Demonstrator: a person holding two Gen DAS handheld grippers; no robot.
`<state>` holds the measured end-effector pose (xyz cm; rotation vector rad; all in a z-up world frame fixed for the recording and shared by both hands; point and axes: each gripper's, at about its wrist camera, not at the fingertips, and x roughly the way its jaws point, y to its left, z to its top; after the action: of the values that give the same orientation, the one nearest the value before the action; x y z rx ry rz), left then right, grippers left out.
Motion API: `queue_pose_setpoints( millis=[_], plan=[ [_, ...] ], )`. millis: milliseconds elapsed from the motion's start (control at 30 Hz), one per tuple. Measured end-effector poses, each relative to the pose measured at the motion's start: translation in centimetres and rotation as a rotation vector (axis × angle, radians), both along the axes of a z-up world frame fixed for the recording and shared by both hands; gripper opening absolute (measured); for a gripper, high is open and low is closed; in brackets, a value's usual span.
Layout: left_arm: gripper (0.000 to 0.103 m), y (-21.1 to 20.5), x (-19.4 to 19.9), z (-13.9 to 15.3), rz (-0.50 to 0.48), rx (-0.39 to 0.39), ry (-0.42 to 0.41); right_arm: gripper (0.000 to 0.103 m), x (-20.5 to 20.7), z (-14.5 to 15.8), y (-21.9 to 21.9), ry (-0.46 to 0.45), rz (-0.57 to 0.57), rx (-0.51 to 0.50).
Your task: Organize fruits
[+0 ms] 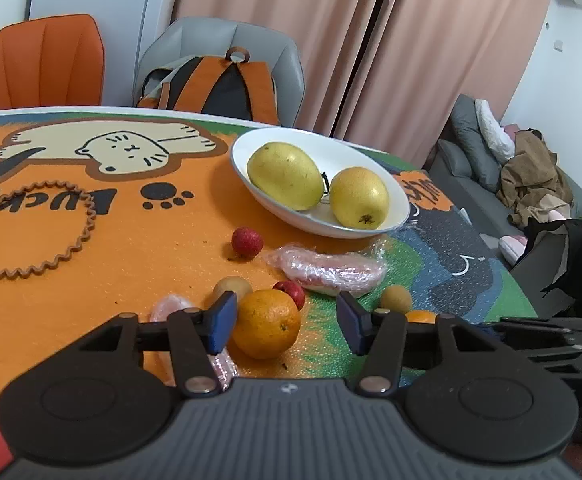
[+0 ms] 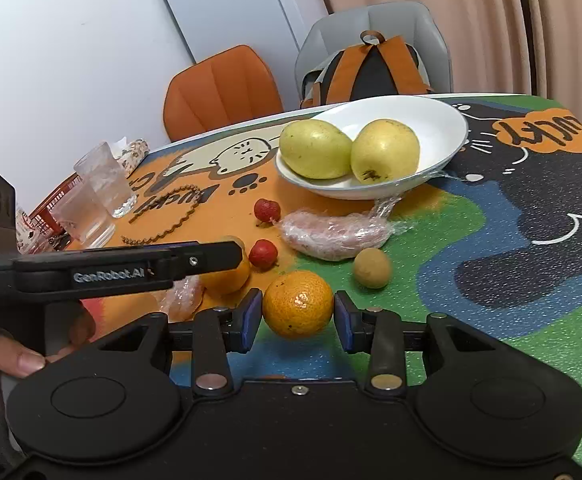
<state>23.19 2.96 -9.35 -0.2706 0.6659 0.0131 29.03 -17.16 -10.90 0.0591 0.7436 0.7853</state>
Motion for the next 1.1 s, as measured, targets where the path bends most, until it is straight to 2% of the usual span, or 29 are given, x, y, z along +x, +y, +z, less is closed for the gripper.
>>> queue_pose_setpoints(
  millis=[167, 233, 267, 633, 1100],
  plan=[
    [0.049, -0.1, 0.5, -0.6, 0.032, 0.052, 0.017, 0.037, 0.0, 0.3, -0.2, -0.005, -0.002, 0.004],
    [0.039, 0.2, 0.6, -1.0, 0.037, 0.045, 0.039, 0.037, -0.2, 0.5, -0.2, -0.010, 0.006, 0.010],
    [0.038, 0.4, 0.6, -1.1, 0.037, 0.037, 0.040, 0.037, -0.3, 0.6, -0.2, -0.014, 0.010, 0.014],
    [0.037, 0.0, -0.6, -0.7, 0.050, 0.024, 0.022, 0.037, -0.5, 1.1, -0.3, -0.020, 0.019, 0.025],
    [0.037, 0.2, -1.6, 1.4, 0.052, 0.011, -0.026, 0.037, 0.0, 1.9, -0.4, -0.048, -0.001, 0.042]
  ],
)
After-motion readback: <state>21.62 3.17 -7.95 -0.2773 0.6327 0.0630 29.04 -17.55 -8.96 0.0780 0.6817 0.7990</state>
